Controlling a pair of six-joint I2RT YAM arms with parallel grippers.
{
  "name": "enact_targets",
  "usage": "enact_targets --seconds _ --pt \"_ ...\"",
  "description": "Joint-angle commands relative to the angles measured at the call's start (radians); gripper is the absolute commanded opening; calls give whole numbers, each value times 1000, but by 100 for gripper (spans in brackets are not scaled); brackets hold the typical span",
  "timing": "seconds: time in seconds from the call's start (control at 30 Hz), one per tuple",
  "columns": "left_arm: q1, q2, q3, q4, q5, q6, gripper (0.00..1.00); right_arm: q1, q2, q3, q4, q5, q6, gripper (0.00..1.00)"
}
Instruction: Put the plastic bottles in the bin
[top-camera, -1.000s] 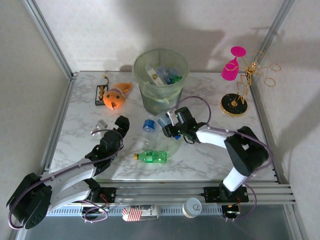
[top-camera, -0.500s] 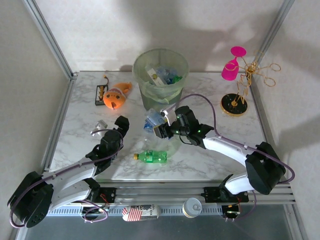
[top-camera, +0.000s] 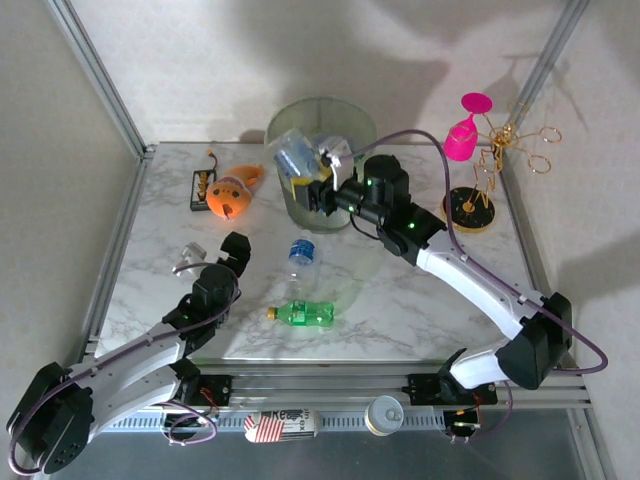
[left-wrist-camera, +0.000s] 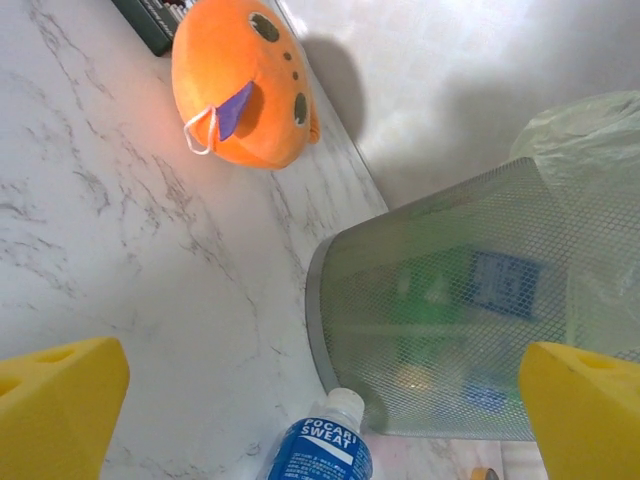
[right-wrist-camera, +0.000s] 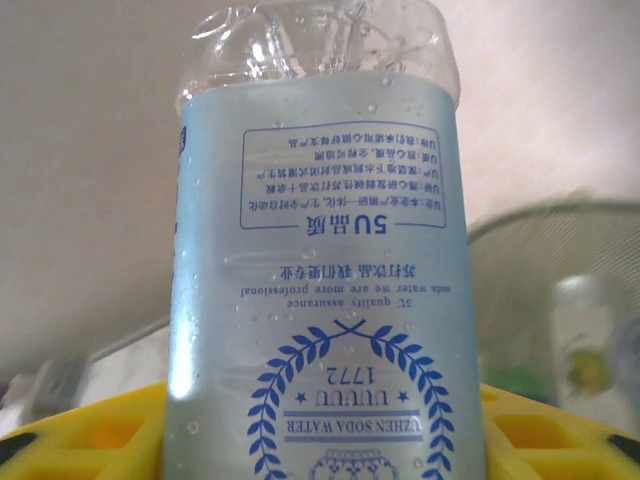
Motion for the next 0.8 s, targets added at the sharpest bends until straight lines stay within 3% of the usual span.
enact_targets --seconds 0.0,0.37,0.67,0.77 --pt "10 -27 -24 -36 -30 -5 100 -36 67 88 -17 155 -31 51" --pt "10 -68 -24 -60 -13 29 100 -155 338 397 -139 433 -45 51" --pt "12 -113 -16 -113 11 97 100 -177 495 583 -268 499 -41 51" --pt "10 -121 -13 -106 38 137 100 -177 523 629 -310 500 -25 57"
